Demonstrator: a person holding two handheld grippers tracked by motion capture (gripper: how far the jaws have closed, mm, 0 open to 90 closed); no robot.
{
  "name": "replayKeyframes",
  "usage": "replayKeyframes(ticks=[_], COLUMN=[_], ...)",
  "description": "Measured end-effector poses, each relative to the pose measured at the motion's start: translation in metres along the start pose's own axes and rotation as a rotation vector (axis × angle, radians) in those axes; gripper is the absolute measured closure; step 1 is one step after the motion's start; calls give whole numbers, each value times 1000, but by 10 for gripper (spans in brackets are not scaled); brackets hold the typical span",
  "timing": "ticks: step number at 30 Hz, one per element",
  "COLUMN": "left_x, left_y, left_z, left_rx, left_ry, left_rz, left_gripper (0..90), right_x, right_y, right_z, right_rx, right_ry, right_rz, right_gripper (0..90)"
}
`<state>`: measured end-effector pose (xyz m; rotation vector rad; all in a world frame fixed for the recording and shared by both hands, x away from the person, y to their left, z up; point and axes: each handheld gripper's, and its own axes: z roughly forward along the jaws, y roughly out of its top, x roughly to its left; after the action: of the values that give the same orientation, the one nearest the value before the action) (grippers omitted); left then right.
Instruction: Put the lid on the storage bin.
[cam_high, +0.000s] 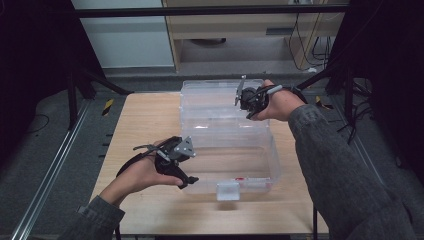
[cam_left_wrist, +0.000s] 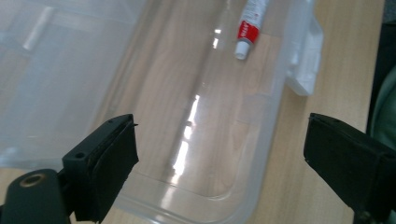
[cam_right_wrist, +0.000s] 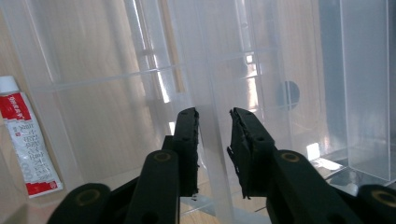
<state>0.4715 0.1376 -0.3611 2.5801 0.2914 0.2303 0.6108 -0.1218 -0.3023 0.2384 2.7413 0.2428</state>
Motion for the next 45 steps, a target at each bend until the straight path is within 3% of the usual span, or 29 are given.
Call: replayKeyframes(ticks=[1,7,16,22,29,30,32,41,45], left_x=[-5,-17,-19,-21,-20,-18,-15,-11,-9], left_y=[-1,-4,-9,-9,-7,-7,-7,-9,-9], left_z=[4,16,35,43,50,50,49,48,49], left_rx=[-1,26,78,96,138,141,142,123,125], left_ry=[-26,-72,-116,-119,-109,-99,-80,-90,-94], left_rz=[14,42,40,38,51,53,46,12,5], left_gripper=[151,215,361,463,676,676,772,804,804], right_x=[1,3,3,3,5,5,6,5,2], right_y=[1,-1,-1,1,-1,-1,-1,1,1], right_z=[-2,-4,-3,-2,-2,-2,-2,-1,-3], right_rx=[-2,8,-3,-10,-10,-12,-17,-18,-33], right_ry=[13,8,7,2,-10,-10,-13,-9,15], right_rz=[2,3,11,10,14,15,13,9,22], right_gripper=[780,802,796,788,783,783,782,784,803])
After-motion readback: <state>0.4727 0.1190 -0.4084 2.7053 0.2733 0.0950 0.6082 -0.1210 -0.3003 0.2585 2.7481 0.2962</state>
